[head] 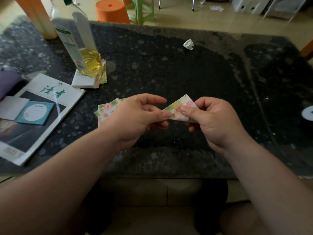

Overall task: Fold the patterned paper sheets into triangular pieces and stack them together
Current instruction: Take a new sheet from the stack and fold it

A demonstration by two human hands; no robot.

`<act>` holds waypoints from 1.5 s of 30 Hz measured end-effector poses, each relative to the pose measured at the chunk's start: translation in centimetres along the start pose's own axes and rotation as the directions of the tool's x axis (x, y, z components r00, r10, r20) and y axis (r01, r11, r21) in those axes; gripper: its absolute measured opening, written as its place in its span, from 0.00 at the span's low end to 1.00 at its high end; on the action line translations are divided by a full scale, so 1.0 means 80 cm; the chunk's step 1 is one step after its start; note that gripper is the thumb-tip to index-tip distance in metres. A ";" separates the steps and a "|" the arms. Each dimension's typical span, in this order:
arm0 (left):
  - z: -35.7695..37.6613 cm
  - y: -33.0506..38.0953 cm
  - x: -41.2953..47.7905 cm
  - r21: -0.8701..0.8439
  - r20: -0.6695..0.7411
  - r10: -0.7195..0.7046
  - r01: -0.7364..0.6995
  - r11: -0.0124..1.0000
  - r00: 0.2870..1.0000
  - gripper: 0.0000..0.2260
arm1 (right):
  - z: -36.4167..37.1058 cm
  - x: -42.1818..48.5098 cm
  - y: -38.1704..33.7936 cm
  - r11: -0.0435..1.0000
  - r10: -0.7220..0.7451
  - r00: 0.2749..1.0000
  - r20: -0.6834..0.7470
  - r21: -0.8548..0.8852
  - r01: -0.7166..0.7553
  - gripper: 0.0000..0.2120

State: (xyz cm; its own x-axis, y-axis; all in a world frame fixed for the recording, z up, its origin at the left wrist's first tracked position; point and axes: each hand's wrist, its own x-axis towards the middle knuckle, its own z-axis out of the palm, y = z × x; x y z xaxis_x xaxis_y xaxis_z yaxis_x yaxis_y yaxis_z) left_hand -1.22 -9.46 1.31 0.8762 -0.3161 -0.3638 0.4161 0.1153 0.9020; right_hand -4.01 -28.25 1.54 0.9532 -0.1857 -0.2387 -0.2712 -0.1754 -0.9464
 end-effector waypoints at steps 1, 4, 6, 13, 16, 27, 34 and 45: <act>0.000 0.000 0.001 0.003 0.006 -0.003 0.003 1.000 1.000 0.16 | 0.000 0.000 -0.001 1.000 0.000 1.000 -0.006 -0.001 0.000 0.07; -0.001 -0.001 0.003 0.010 -0.016 -0.021 0.021 1.000 1.000 0.08 | -0.001 -0.001 -0.002 1.000 0.002 1.000 -0.025 -0.001 -0.002 0.07; 0.000 -0.003 0.004 0.043 -0.046 -0.010 0.012 0.999 0.999 0.06 | -0.001 0.000 -0.001 0.999 -0.023 0.999 -0.034 -0.025 0.022 0.08; -0.001 -0.012 0.003 0.276 0.016 -0.002 -0.003 0.961 1.000 0.10 | -0.005 0.002 0.003 0.976 -0.110 0.993 0.032 -0.184 0.114 0.08; -0.001 -0.012 0.000 0.244 0.097 -0.090 0.064 0.968 0.991 0.10 | -0.004 -0.001 0.003 0.974 -0.122 0.987 0.108 -0.176 0.140 0.09; 0.003 -0.012 -0.005 0.412 0.221 -0.167 0.063 0.909 0.961 0.05 | -0.003 0.003 0.006 0.994 -0.056 0.995 0.083 -0.088 0.063 0.10; 0.007 -0.015 -0.007 0.386 0.248 -0.215 0.107 0.916 0.945 0.03 | -0.001 0.001 0.003 0.990 -0.089 0.996 0.024 -0.111 0.091 0.10; 0.012 -0.015 -0.004 0.085 0.123 -0.181 0.171 0.982 0.976 0.05 | -0.005 0.005 0.000 0.974 0.168 0.955 0.245 0.106 -0.198 0.12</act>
State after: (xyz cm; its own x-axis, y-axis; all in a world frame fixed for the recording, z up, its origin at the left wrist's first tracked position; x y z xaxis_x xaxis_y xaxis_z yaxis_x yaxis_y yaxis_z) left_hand -2.21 -10.44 0.59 0.7499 -0.4451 -0.4894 0.5376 -0.0212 0.8429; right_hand -3.70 -28.71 1.58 0.8975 0.0302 -0.4399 -0.4391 -0.0311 -0.8979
